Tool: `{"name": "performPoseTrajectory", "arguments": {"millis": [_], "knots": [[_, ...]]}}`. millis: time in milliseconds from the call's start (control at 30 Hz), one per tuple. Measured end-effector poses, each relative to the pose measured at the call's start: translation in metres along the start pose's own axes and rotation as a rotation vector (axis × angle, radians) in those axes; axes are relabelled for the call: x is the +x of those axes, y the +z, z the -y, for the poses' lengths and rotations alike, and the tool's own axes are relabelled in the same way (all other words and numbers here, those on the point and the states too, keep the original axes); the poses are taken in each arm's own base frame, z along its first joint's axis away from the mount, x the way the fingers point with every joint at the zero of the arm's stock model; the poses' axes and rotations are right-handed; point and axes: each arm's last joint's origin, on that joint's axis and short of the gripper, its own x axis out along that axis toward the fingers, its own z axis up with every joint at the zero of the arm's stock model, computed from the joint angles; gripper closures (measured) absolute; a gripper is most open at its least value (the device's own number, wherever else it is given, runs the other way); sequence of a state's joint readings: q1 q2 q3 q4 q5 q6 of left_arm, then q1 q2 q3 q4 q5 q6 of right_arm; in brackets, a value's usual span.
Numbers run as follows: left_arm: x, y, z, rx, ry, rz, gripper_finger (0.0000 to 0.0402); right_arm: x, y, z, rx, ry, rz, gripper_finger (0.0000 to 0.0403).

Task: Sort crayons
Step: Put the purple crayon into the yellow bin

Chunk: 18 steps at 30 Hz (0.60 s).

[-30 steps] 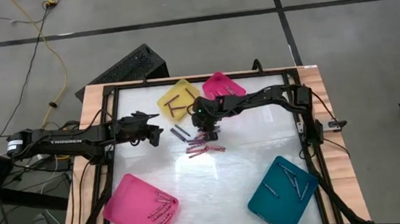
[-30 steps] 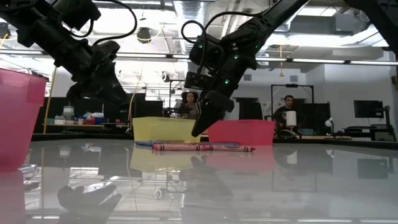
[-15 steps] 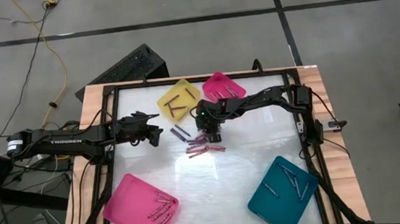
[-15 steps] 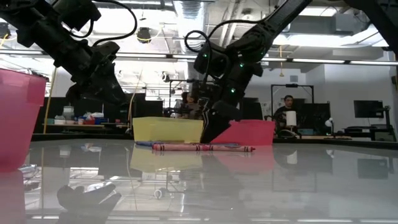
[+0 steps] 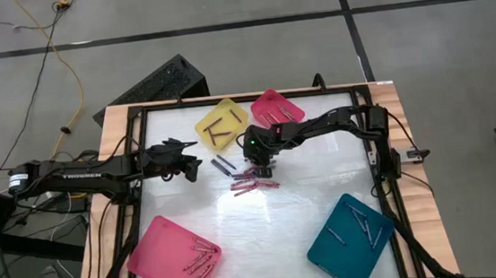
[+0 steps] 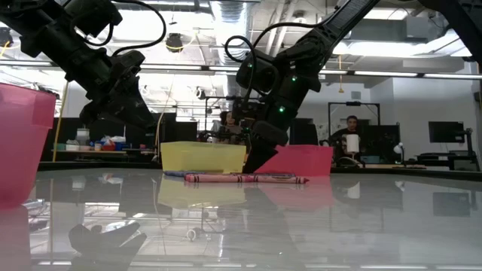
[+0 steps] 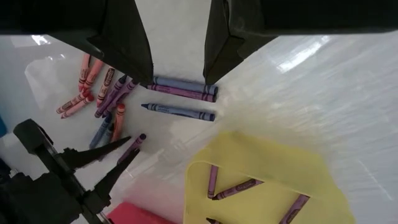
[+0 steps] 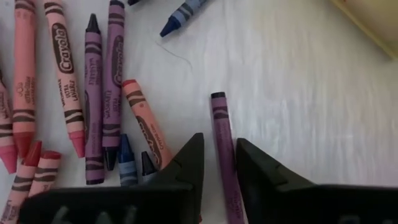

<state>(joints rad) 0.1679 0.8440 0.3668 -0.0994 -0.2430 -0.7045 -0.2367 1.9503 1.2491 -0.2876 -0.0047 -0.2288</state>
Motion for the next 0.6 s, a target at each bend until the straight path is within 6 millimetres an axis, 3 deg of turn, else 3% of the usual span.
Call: {"name": "performPoseTrajectory", "arguments": {"millis": [300,600], "knots": [[0.0000,-0.0001,0.0000,-0.015,0.000,-0.001,0.0269,0.0000,-0.0004,0.0007,0.099,-0.017,-0.005,0.0394],[0.0000,-0.0001,0.0000,-0.015,0.000,-0.001,0.0269,0.0001,-0.0006,0.0008,0.172,-0.017,-0.005,0.0398]]}}
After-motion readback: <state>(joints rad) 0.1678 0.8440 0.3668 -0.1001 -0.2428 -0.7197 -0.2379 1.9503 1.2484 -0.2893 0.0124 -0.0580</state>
